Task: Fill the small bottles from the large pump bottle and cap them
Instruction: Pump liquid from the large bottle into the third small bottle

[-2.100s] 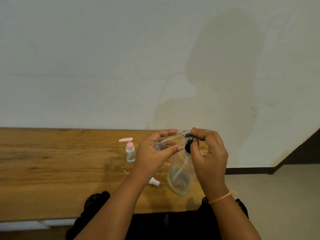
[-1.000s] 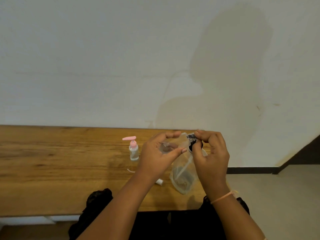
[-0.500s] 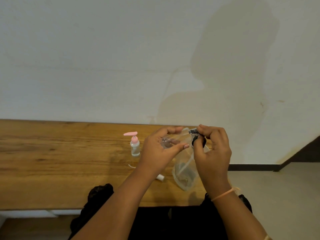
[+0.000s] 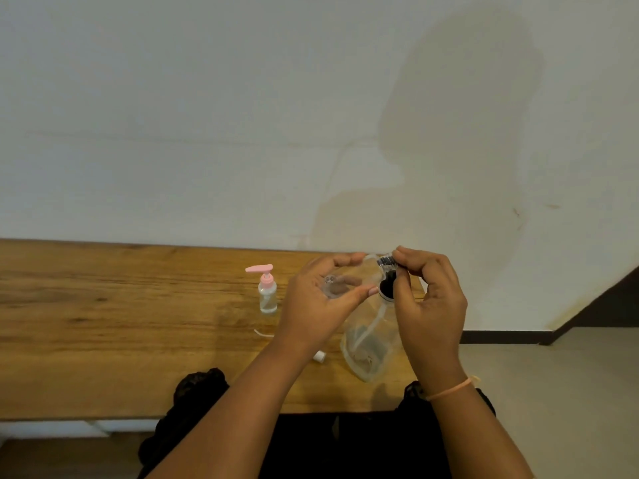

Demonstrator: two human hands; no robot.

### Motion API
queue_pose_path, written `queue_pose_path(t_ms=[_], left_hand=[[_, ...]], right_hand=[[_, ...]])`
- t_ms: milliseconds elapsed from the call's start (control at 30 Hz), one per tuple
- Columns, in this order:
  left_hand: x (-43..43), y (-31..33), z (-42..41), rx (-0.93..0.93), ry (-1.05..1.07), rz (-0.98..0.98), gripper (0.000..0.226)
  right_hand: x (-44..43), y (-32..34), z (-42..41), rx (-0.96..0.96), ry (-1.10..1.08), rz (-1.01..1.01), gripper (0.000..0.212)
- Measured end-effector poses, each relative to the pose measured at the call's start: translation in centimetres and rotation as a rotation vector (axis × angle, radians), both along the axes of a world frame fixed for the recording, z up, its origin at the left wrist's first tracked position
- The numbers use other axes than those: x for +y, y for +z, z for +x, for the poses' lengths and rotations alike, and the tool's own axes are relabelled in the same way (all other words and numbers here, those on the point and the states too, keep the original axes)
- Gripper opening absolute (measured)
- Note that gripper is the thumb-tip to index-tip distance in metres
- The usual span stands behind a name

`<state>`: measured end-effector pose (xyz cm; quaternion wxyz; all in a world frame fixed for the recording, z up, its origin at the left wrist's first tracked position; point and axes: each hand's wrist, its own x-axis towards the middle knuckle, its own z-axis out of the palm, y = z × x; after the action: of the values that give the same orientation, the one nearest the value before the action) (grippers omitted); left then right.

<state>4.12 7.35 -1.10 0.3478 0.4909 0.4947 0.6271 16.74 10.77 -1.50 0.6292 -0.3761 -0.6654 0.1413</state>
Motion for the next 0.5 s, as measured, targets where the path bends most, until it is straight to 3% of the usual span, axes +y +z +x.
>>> queue_pose_path(t_ms=[267, 500], left_hand=[[0.2, -0.3, -0.5, 0.030, -0.046, -0.059, 0.038], [-0.3, 0.1, -0.2, 0.061, -0.003, 0.017, 0.039]], right_hand=[[0.8, -1.2, 0.8, -0.110, 0.013, 0.012, 0.015], [0.3, -0.3, 0.7, -0.036, 0.045, 0.022, 0.024]])
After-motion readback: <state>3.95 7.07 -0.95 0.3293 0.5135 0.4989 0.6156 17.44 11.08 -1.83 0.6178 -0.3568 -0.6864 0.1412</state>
